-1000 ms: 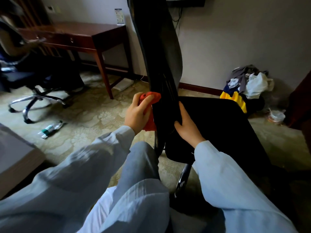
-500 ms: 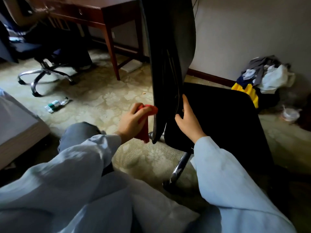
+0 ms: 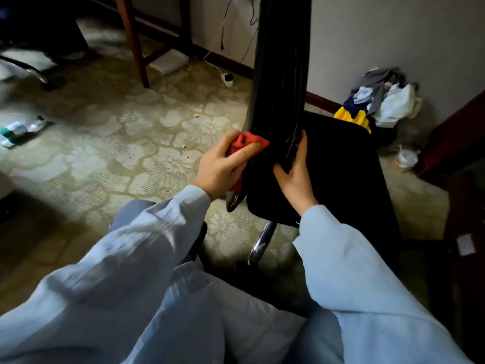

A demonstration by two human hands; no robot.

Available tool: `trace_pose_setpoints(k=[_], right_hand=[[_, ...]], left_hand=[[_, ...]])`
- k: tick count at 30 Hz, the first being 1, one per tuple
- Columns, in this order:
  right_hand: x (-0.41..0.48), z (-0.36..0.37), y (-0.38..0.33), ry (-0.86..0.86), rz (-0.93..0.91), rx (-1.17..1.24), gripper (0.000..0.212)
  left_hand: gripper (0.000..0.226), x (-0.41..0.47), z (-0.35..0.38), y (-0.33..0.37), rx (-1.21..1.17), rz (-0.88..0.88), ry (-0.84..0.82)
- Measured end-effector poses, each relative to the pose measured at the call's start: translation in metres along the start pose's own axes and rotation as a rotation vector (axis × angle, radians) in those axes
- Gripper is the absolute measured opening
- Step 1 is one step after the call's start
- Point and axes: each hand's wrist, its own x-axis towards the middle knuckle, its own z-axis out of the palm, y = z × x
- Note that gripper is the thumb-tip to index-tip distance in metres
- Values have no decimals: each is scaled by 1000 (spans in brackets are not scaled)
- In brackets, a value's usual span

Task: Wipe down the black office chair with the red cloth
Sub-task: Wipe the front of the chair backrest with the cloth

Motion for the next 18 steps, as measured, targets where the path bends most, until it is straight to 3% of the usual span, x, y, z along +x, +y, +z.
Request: trace_pose_setpoints(k=[4, 7, 9, 12, 14, 18], right_hand=[[2, 4, -1, 10, 44, -64, 81], [4, 3, 2, 24, 29, -101, 78], [5, 3, 5, 9, 50, -105, 78], [3, 5, 13, -17, 98, -66, 81], [2, 5, 16, -26, 94, -57, 82], [5, 2, 14, -26, 72, 2, 79]], left_hand=[[29, -53, 8, -6, -10, -75, -191], [22, -93, 11, -9, -30, -152, -331], [20, -91, 12, -2, -112, -372, -224], [32, -61, 8, 19, -236, -624, 148], [35, -41, 5, 34, -280, -573, 276], [39, -14, 8, 35, -199, -340, 188]])
